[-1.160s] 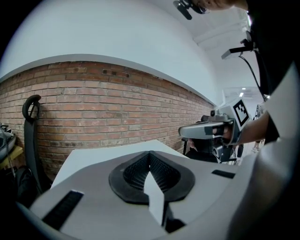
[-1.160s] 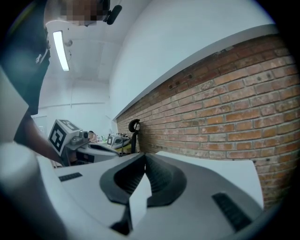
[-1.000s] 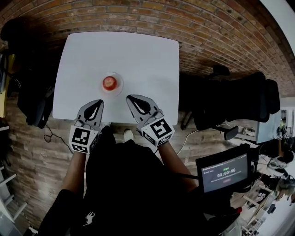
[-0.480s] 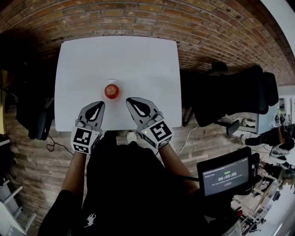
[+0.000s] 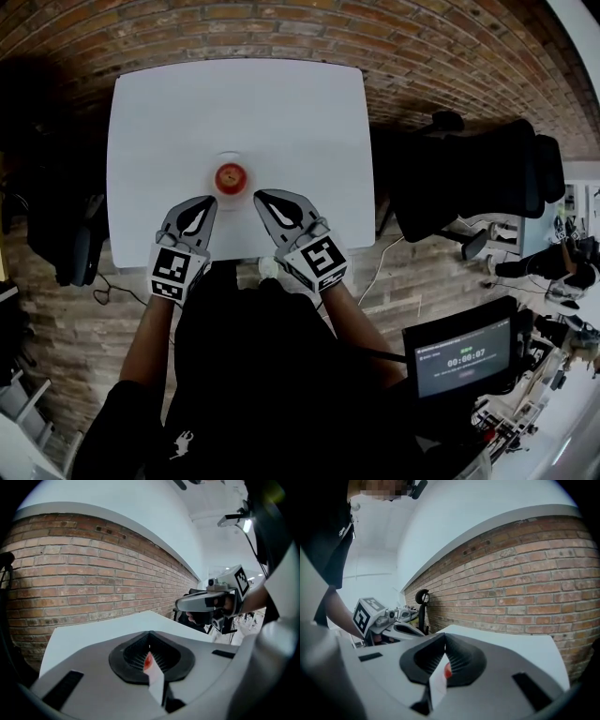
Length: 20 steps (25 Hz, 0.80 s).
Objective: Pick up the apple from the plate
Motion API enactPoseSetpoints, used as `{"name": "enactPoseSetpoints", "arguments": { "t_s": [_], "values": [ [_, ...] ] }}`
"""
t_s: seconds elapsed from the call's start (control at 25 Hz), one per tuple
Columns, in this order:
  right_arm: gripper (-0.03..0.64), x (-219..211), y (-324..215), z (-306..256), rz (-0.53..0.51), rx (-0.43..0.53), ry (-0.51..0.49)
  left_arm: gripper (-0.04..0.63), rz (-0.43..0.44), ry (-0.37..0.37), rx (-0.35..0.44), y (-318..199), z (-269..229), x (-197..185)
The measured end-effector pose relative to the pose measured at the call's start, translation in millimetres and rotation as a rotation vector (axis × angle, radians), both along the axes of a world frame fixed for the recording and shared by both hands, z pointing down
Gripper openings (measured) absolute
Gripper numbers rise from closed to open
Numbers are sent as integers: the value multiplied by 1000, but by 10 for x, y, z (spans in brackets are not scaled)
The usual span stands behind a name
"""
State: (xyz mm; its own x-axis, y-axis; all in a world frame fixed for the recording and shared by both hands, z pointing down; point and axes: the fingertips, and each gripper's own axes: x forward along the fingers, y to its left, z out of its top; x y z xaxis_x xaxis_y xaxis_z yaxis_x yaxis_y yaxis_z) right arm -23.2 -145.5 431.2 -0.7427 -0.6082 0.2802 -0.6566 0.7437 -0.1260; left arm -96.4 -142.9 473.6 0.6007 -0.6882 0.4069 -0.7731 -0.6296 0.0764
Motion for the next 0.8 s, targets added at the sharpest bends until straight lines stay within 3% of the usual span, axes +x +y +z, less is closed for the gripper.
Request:
{"name": "enactPoseSetpoints", "arguments": {
  "t_s": [0.24, 0.44, 0.8],
  "values": [
    [5, -107, -45, 165, 8, -25, 26, 5, 26, 33, -15, -74, 140, -7],
    [5, -224, -54, 329, 26, -28, 41, 6, 95, -33, -35, -67, 467, -60],
    [5, -206, -64, 405, 53, -61, 57, 6, 127, -63, -66, -137, 681, -16]
  ]
}}
